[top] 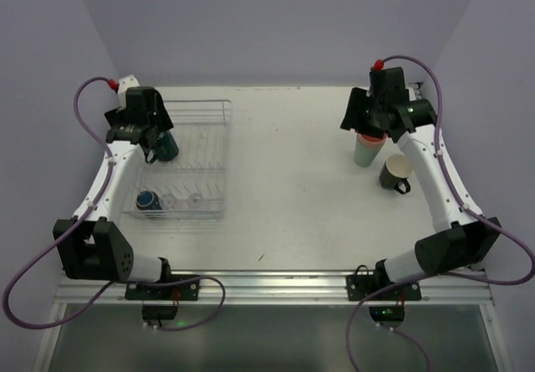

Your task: Unload the cups from the dish rack

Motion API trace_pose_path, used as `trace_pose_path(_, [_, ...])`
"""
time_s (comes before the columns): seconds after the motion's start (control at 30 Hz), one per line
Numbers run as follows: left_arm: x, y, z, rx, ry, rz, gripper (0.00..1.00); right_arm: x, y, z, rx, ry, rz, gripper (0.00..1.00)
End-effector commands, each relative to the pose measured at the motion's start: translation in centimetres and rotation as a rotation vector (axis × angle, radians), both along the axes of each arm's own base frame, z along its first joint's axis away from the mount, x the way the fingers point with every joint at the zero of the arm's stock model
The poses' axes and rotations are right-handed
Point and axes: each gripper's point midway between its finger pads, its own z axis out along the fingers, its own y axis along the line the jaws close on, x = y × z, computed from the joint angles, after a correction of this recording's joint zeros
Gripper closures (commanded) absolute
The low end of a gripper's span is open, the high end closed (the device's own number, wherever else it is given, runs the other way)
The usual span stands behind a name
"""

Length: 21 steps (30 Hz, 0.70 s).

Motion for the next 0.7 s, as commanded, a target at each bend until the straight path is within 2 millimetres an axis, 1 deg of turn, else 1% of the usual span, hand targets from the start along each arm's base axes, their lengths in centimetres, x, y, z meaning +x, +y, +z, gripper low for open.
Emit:
trace_pose_path(0.0, [-0.7,2.6,-0.9,0.067,0.035,0.057,0.00,-1.0,3.8,3.2,0.132,-0.105,0.185,0.38])
trace_pose_path(0.03, [-0.7,2.4,-1.5,0.069,0.039,0.030,0.00,-1.8,5.3,3.4,0.167,-0.111,0.274,0.36])
trace_pose_path(0.07, [-0.1,2.3,-1.1,0.077,0.007,0.013,0.00,-2.2,6.0,3.5,0.183,-0.136,0.316,0.30])
trace_pose_path(0.1, [0.1,2.4,-1.0,0.104,0.010,-0.012,0.00,-2.6,6.6,3.5,0.194,-0.144,0.349,0.29])
trace_pose_path(0.13, [0.3,2.0,-1.4,0.105,0.019,-0.053,0.00,-3.0,7.3,3.5,0.205,-0.148,0.391,0.27])
trace_pose_path(0.17, [0.9,1.8,-1.2,0.119,0.006,-0.087,0.00,-3.2,7.6,3.1,0.210,-0.150,0.404,0.25])
trace_pose_path(0.2, [1.2,1.6,-1.4,0.149,0.029,-0.148,0.00,-3.4,7.9,3.3,0.211,-0.161,0.417,0.25])
trace_pose_path(0.23, [1.7,0.8,-2.2,0.136,0.052,-0.206,0.00,-3.6,8.3,3.2,0.213,-0.161,0.432,0.25])
trace_pose_path(0.27, [1.8,0.6,-2.4,0.135,0.072,-0.230,0.00,-3.7,8.5,2.9,0.217,-0.154,0.442,0.25])
trace_pose_path(0.3, [1.9,0.4,-3.0,0.145,0.106,-0.265,0.00,-3.8,8.8,2.7,0.221,-0.150,0.453,0.25])
trace_pose_path(0.33, [2.2,-0.8,-3.5,0.119,0.112,-0.338,0.00,-4.0,9.5,2.7,0.227,-0.148,0.476,0.25])
trace_pose_path(0.37, [2.2,-1.0,-3.6,0.112,0.124,-0.361,0.00,-4.4,10.1,2.6,0.238,-0.141,0.496,0.25])
trace_pose_path(0.4, [2.0,-0.1,-3.7,0.113,0.138,-0.355,0.00,-4.6,10.7,2.5,0.244,-0.139,0.515,0.25])
trace_pose_path(0.47, [2.0,-0.4,-3.8,0.083,0.132,-0.417,0.00,-5.6,12.2,2.4,0.250,-0.128,0.566,0.24])
trace_pose_path(0.5, [2.1,-0.7,-3.6,0.058,0.119,-0.441,0.02,-6.1,12.8,2.4,0.250,-0.124,0.587,0.24])
trace_pose_path(0.53, [2.2,-1.2,-3.6,0.008,0.102,-0.501,0.03,-7.0,13.9,2.6,0.256,-0.127,0.624,0.24])
trace_pose_path(0.6, [2.5,-1.2,-3.3,-0.005,0.088,-0.546,0.09,-7.9,15.0,2.8,0.261,-0.131,0.666,0.24])
trace_pose_path(0.63, [2.8,-1.2,-3.7,-0.020,0.099,-0.562,0.11,-8.7,15.9,2.9,0.263,-0.131,0.698,0.24])
trace_pose_path(0.67, [2.7,-1.0,-4.0,-0.020,0.120,-0.559,0.11,-9.1,16.1,3.0,0.263,-0.133,0.711,0.24])
